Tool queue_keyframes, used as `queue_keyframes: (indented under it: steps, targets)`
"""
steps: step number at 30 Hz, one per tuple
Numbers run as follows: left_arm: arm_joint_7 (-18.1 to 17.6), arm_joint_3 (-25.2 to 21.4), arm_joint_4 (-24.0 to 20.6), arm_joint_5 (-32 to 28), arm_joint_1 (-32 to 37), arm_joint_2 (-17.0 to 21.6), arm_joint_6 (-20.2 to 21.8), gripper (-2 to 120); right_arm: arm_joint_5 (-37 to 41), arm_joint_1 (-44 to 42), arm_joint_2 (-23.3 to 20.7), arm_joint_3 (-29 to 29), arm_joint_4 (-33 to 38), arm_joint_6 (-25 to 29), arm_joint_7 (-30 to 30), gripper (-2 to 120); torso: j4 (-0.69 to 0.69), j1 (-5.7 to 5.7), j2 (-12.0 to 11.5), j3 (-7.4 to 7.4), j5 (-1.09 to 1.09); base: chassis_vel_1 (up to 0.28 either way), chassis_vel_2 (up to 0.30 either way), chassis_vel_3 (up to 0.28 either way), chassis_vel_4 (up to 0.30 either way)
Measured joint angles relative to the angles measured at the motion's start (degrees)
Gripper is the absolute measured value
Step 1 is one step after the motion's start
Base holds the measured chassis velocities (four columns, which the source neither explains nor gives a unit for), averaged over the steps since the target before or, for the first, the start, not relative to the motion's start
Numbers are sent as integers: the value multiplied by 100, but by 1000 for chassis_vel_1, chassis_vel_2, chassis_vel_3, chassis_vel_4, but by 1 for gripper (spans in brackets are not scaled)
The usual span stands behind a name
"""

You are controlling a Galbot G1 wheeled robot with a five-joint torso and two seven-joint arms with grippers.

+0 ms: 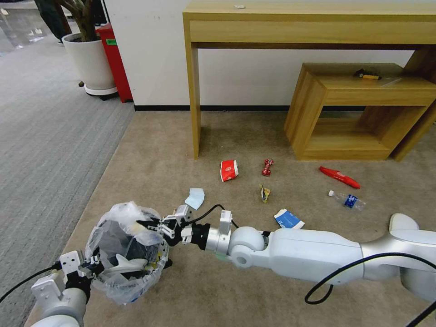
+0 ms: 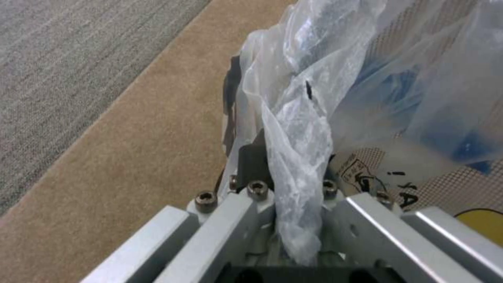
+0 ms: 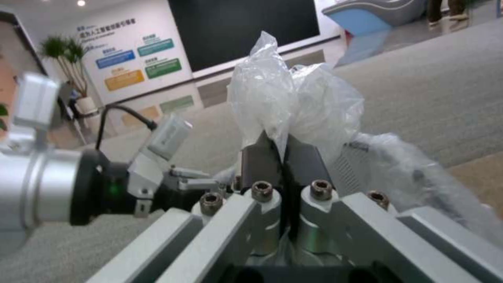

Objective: Pick up the trash bin and place the garbage on the floor into it.

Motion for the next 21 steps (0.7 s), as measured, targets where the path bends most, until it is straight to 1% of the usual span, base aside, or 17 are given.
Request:
queue_keyframes:
  steps: [5, 12, 13, 14, 15, 17, 18, 21]
  targets:
    - [5, -48, -106, -14, 84, -15, 0, 0, -154, -73, 234, -102, -316, 30, 21, 0, 0, 0, 0, 0, 1, 0, 0, 0, 0]
    - [23, -53, -185, -17, 155, -43, 0, 0, -309, -194, 435, -129, -639, 54, 77, 0, 0, 0, 0, 0, 0, 0, 0, 0, 0]
    - [26, -55, -186, -18, 162, -43, -2, 0, -336, -228, 476, -129, -691, 56, 79, 5, 0, 0, 0, 0, 1, 0, 0, 0, 0]
    - [26, -55, -186, -18, 162, -43, -2, 0, -336, -228, 476, -129, -691, 56, 79, 5, 0, 0, 0, 0, 1, 0, 0, 0, 0]
    - [27, -56, -186, -18, 166, -42, -3, 0, -360, -257, 509, -127, -731, 59, 79, 9, 0, 0, 0, 0, 1, 0, 0, 0, 0]
    - [33, -59, -175, -21, 169, -23, -12, 0, -385, -300, 538, -98, -752, 60, 89, 20, 0, 0, 0, 0, 1, 0, 0, 0, 0]
    - [33, -59, -175, -21, 169, -23, -12, 0, -385, -300, 538, -98, -752, 60, 89, 20, 0, 0, 0, 0, 1, 0, 0, 0, 0]
    - [35, -55, -129, -24, 150, -4, -15, 0, -389, -304, 523, -50, -719, 45, 124, 35, 0, 1, 0, 0, 1, 0, 0, 0, 0]
